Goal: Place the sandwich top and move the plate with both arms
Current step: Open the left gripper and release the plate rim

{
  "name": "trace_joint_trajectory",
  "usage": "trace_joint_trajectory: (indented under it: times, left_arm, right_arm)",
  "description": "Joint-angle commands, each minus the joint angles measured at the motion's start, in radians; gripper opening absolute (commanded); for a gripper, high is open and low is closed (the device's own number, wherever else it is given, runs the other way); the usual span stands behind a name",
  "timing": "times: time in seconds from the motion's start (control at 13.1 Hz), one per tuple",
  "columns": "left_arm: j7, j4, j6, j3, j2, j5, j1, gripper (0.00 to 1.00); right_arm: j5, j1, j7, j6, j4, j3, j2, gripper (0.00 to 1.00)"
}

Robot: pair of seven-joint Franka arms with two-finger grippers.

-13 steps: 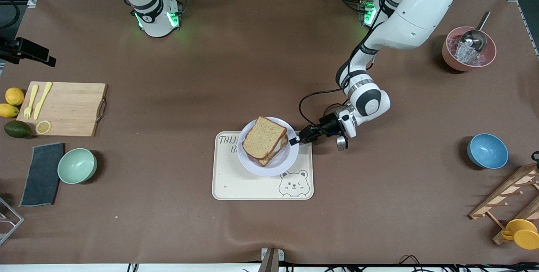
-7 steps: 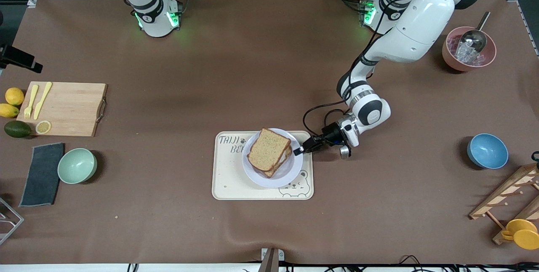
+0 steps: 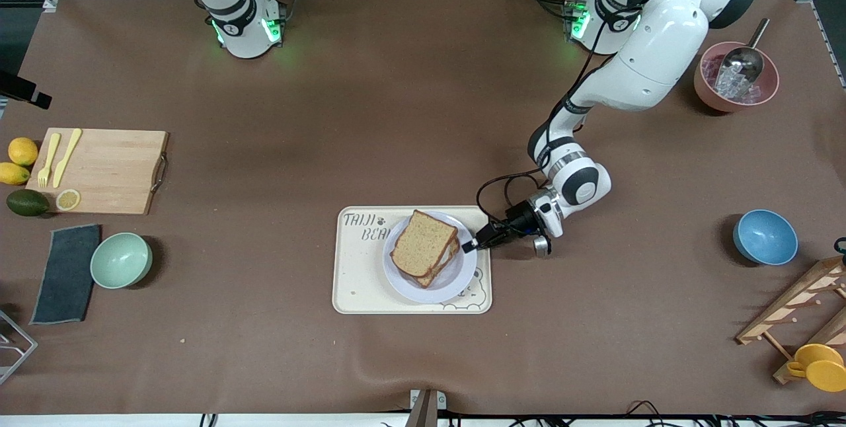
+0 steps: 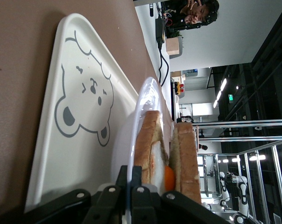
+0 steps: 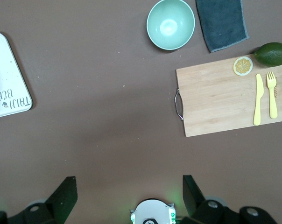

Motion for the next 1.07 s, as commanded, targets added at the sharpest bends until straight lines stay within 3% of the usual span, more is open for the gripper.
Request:
trace_joint_trajectory:
  times: [0.0,0.15,0.46,0.99]
  left_arm:
    - [0.017,0.023,-0.005,-0.008,0.031,-0.020,0.005,0.27]
    - [0.013,0.020,-0.005,-0.008,0.023,-0.020,0.008,0.30]
    - [0.016,0.014,-0.003,-0.008,0.012,-0.012,0.028,0.23]
    - [-0.016,-0.013,-0.002,-0.009,-0.026,0.033,0.064,0.20]
  right_arm:
    - [0.020,-0.001,0.000,-0.004,-0.008,0.011,-0.016,1.00]
    - [0.018,0.000,-0.001,-0.035,-0.008,0.013,-0.021,1.00]
    - [0.018,0.006,-0.003,-0.056,-0.007,0.016,-0.044,1.00]
    - [0.018,0.009,-0.003,-0.058,-0.013,0.014,-0.048,1.00]
